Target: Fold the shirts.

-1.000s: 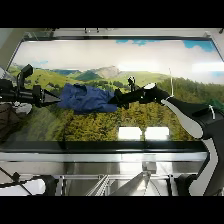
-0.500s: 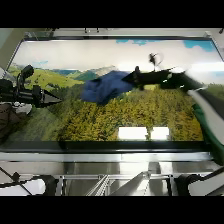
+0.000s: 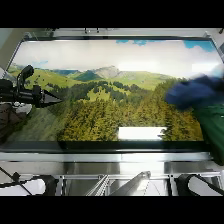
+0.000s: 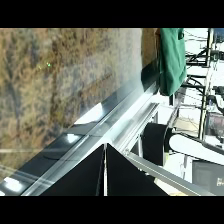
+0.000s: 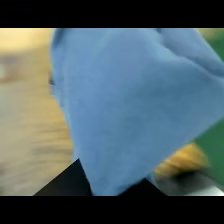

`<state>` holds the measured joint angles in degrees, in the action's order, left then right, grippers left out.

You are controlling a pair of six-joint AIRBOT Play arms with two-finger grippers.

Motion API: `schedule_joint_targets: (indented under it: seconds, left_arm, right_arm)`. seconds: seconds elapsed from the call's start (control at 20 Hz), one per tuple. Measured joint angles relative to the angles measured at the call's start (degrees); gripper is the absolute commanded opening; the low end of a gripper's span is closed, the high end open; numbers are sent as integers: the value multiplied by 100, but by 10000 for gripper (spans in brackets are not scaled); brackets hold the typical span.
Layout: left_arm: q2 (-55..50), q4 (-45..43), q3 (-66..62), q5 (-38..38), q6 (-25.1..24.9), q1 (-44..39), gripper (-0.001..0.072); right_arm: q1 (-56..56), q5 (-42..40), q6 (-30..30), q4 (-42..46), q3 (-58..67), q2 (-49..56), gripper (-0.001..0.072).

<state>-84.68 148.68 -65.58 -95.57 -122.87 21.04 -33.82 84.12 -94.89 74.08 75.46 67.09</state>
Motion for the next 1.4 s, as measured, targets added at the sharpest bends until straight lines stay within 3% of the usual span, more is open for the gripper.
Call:
schedule_joint_targets:
  seconds: [0.25,0.5,0.55,0.6,0.75,0.9,1.0,1.1,1.15,1.2,1.4]
  left_arm:
    - [0,-2,0,9,-4,-4,20]
    - [0,-2,0,9,-20,-173,18]
    - [0,-2,0,7,-20,-232,18]
    - [-2,-4,0,7,-20,-304,19]
    - [0,-4,0,7,-20,-487,19]
    - [0,-9,0,42,-17,-592,19]
    - [0,-11,0,63,-17,-619,19]
    - [0,-13,0,74,-4,-634,19]
    - [0,-13,0,76,0,-638,16]
    - [0,-13,0,72,13,-640,1]
    - [52,-22,0,66,79,-645,0]
  right_arm:
    - [-1906,380,-457,1871,-1419,-476,23]
    - [-2756,-181,-520,2389,-2627,-568,57]
    - [-2817,-262,-522,2409,-2691,-575,332]
    - [-2861,-264,-522,2452,-2704,-579,693]
    - [-2924,-116,-522,2398,-2544,-608,699]
    - [-2903,170,-431,1934,-2212,-721,681]
    - [-2732,420,-343,1421,-1937,-852,493]
    - [-2341,629,-299,833,-1604,-1003,470]
    - [-2083,654,-280,496,-1478,-1062,324]
    - [-1727,621,-258,109,-1373,-1108,79]
    - [234,-358,7,-1198,-1182,-960,24]
